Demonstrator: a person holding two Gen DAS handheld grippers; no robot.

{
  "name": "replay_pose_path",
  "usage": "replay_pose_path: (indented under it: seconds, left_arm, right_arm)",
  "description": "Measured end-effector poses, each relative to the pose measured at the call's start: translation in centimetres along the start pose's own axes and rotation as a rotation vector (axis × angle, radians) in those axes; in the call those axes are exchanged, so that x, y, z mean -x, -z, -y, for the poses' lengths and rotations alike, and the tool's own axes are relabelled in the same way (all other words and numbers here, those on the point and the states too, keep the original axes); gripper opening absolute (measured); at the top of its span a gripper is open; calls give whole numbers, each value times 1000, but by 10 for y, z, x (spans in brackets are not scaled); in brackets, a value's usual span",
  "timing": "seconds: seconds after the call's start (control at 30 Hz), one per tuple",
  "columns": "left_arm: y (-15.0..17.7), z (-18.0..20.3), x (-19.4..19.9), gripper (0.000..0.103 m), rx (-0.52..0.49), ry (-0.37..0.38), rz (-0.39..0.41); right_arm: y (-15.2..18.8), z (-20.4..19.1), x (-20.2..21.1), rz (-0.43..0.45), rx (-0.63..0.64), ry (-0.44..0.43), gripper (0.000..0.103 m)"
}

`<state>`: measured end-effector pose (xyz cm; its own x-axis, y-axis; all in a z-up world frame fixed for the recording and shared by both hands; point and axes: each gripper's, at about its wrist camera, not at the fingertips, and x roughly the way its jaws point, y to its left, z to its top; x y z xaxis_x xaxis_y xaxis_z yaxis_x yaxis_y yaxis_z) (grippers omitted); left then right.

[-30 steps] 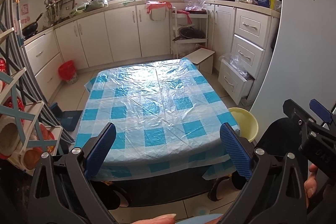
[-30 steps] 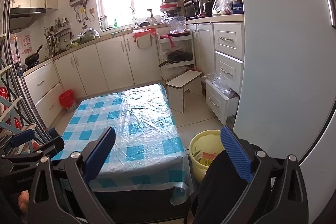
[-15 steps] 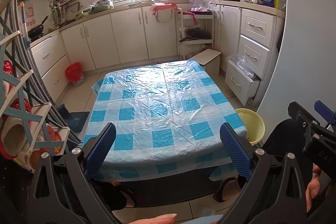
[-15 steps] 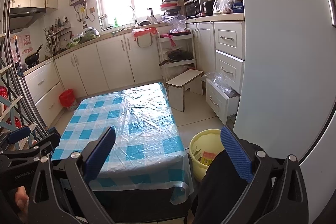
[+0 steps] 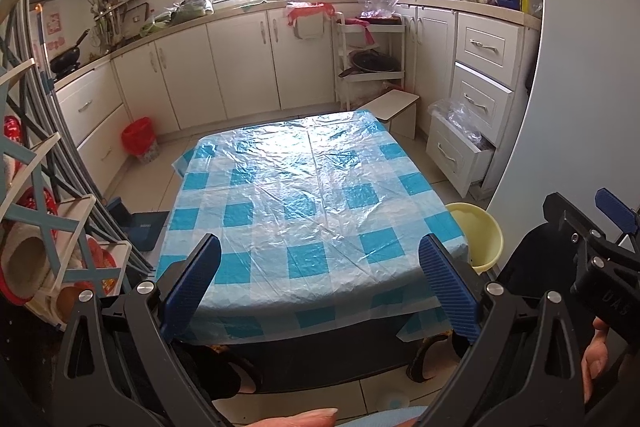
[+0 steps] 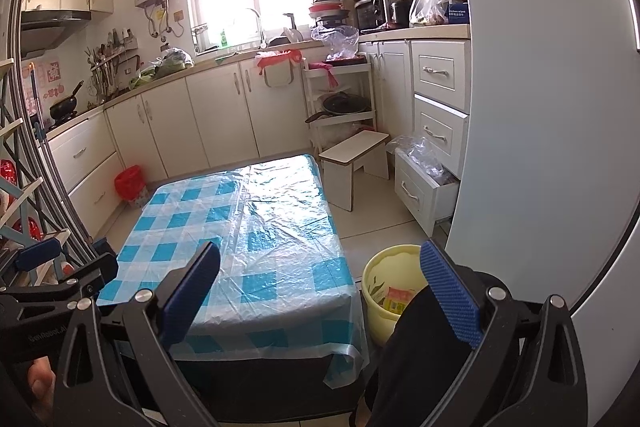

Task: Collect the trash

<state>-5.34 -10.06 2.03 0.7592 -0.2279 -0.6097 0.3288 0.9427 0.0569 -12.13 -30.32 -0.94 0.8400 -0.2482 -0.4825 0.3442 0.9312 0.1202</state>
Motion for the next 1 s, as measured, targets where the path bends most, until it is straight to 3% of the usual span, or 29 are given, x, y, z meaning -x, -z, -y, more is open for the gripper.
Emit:
replay_pose_path:
  seconds: [1.0]
  left_arm:
    - [1,1,1,95,3,15,-1]
  right_arm:
    - [3,-1,0,-11,7,-1,96]
